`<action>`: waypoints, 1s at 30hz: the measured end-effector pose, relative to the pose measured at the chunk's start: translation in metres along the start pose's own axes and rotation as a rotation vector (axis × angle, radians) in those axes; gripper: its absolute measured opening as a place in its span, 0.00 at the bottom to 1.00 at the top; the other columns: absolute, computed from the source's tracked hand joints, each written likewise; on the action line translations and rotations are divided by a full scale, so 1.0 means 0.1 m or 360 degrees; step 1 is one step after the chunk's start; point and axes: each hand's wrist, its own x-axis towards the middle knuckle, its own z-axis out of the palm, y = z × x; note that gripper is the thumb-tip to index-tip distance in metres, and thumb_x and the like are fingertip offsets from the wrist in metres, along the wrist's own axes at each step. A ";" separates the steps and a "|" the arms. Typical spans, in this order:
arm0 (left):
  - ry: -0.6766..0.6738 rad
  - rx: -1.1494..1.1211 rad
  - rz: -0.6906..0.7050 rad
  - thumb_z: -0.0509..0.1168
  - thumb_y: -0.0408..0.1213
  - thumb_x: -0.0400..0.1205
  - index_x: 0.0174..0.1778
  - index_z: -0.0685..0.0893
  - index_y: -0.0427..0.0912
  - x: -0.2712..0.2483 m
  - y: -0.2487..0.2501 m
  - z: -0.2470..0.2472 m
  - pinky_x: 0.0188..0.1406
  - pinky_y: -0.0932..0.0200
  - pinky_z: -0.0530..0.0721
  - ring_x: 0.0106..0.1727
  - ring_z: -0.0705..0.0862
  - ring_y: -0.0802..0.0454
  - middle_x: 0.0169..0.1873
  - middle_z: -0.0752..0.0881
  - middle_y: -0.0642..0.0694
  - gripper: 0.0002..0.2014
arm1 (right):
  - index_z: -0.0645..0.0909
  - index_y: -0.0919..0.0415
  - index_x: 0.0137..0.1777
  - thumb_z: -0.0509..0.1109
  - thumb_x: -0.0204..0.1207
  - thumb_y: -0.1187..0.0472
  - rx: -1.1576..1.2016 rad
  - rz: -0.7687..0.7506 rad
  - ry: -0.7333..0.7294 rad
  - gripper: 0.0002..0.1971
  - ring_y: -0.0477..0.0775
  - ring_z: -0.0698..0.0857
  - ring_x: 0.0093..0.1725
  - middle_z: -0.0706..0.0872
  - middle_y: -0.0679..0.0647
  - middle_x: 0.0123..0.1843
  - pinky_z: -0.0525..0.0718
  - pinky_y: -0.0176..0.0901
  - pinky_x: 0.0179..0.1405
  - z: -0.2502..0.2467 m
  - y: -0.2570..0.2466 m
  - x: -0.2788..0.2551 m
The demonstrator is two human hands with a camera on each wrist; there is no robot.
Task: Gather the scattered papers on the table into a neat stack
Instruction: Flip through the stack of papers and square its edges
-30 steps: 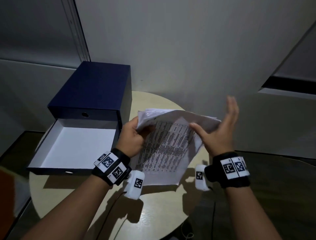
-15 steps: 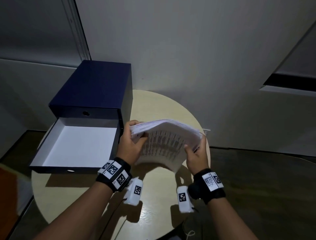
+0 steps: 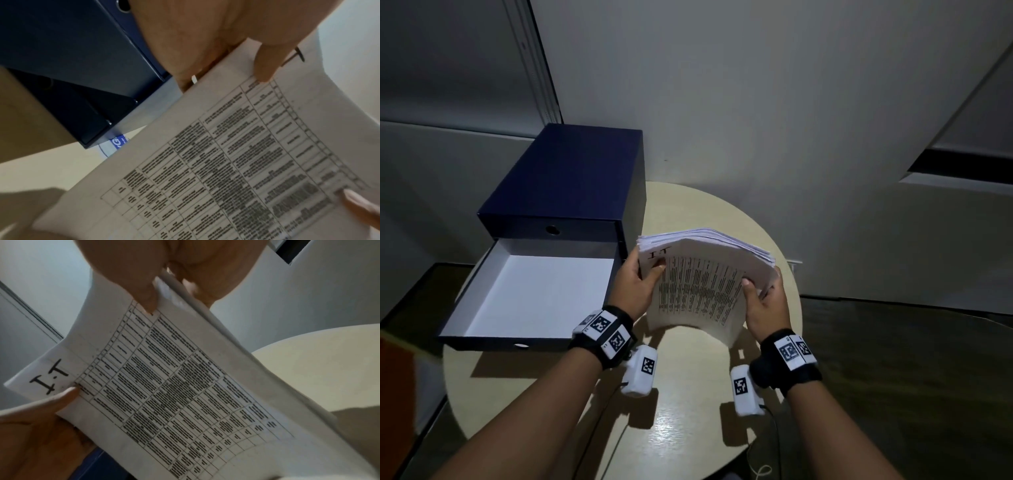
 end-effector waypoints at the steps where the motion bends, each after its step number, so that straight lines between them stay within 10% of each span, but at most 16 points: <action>1: 0.0002 0.0008 0.0008 0.64 0.27 0.83 0.68 0.77 0.50 -0.02 0.03 0.03 0.71 0.44 0.79 0.64 0.84 0.57 0.60 0.87 0.54 0.20 | 0.69 0.38 0.66 0.64 0.84 0.65 -0.0009 -0.0013 0.0031 0.21 0.35 0.84 0.57 0.84 0.39 0.57 0.86 0.51 0.62 0.02 -0.01 0.02; 5: 0.0002 -0.0017 0.0098 0.62 0.28 0.84 0.62 0.70 0.61 -0.21 0.11 0.11 0.70 0.49 0.79 0.65 0.81 0.60 0.61 0.82 0.56 0.21 | 0.68 0.33 0.64 0.66 0.82 0.68 0.0093 -0.0029 0.0073 0.26 0.35 0.83 0.58 0.83 0.42 0.59 0.86 0.39 0.55 -0.01 -0.01 -0.04; 10: -0.0044 0.0015 0.0099 0.67 0.43 0.77 0.65 0.73 0.56 -0.28 -0.02 0.02 0.65 0.46 0.83 0.63 0.84 0.57 0.61 0.85 0.54 0.21 | 0.67 0.33 0.63 0.62 0.80 0.75 0.0041 0.0067 0.0024 0.30 0.34 0.85 0.56 0.83 0.42 0.59 0.86 0.48 0.58 -0.10 0.16 -0.14; 14: -0.0064 -0.0162 0.0099 0.71 0.37 0.71 0.66 0.75 0.43 -0.18 0.02 -0.02 0.58 0.54 0.86 0.59 0.85 0.54 0.57 0.85 0.47 0.27 | 0.68 0.43 0.62 0.60 0.77 0.81 0.0168 0.0068 -0.0045 0.29 0.38 0.87 0.50 0.83 0.49 0.53 0.87 0.40 0.44 -0.12 0.08 -0.09; 18: -0.0099 -0.0246 0.0087 0.73 0.38 0.62 0.62 0.75 0.51 -0.15 0.00 -0.05 0.54 0.58 0.85 0.54 0.85 0.53 0.51 0.85 0.48 0.30 | 0.67 0.42 0.61 0.61 0.63 0.74 0.0175 -0.0030 -0.0054 0.31 0.35 0.85 0.46 0.81 0.52 0.52 0.88 0.39 0.43 -0.14 0.03 -0.09; 22: -0.0078 -0.0284 0.0110 0.69 0.28 0.62 0.55 0.75 0.43 -0.14 -0.01 -0.07 0.47 0.60 0.83 0.49 0.84 0.55 0.48 0.82 0.43 0.25 | 0.67 0.46 0.57 0.59 0.59 0.72 0.0213 -0.0065 -0.0009 0.28 0.53 0.82 0.49 0.78 0.59 0.51 0.86 0.40 0.37 -0.14 0.01 -0.05; 30: -0.0094 -0.0116 0.0089 0.63 0.23 0.80 0.61 0.76 0.41 -0.15 -0.05 -0.03 0.57 0.62 0.80 0.53 0.84 0.63 0.53 0.85 0.47 0.15 | 0.74 0.41 0.58 0.60 0.83 0.72 0.0001 0.0001 0.0159 0.20 0.32 0.84 0.51 0.85 0.44 0.54 0.85 0.49 0.55 -0.10 0.10 -0.09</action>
